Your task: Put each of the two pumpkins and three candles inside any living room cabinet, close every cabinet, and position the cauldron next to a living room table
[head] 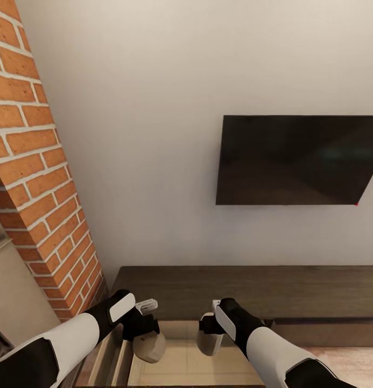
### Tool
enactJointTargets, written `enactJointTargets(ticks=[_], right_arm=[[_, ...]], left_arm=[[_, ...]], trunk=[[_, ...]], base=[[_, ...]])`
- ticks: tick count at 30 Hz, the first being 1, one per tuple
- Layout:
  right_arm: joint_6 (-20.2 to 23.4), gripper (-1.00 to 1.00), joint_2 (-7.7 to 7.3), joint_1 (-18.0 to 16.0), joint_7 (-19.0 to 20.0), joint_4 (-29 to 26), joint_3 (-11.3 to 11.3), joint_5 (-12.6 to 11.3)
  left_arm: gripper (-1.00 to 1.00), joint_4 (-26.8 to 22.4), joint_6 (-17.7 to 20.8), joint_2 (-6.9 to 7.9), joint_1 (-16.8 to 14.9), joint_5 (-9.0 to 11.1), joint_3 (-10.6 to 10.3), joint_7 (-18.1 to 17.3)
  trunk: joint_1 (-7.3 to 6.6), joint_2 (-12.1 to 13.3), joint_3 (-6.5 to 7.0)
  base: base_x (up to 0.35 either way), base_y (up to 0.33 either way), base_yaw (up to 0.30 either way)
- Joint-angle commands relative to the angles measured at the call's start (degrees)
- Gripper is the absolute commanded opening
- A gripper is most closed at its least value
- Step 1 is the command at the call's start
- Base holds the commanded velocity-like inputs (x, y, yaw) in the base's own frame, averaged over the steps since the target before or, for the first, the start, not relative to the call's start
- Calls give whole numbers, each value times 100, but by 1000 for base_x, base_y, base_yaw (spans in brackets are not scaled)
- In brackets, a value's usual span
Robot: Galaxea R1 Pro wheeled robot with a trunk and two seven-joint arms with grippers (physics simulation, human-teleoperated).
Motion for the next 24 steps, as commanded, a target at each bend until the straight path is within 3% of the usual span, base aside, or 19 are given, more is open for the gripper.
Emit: enactJointTargets(ticks=[1,11,17,24], right_arm=[[-1,-100,1,0,-2,-1,0,-3],[-10,-100,2,0,2,-1,0,-1],[-17,-100,3,0,2,1,-3,4],[-19,-100,9,0,7,7,-6,-3]], left_arm=[[-100,0,0,0,0,1,1,-1],[-100,0,-1,0,0,6,1,6],[-100,-1,4,-7,0,8,8,15],[-100,15,-9,-117,2,-12,-5,24]], trunk=[[0,-1,-9],[0,-1,-26],[132,-241,-134],[285,-522,-260]], base=[[0,0,0],[0,0,0],[0,0,0],[0,0,0]])
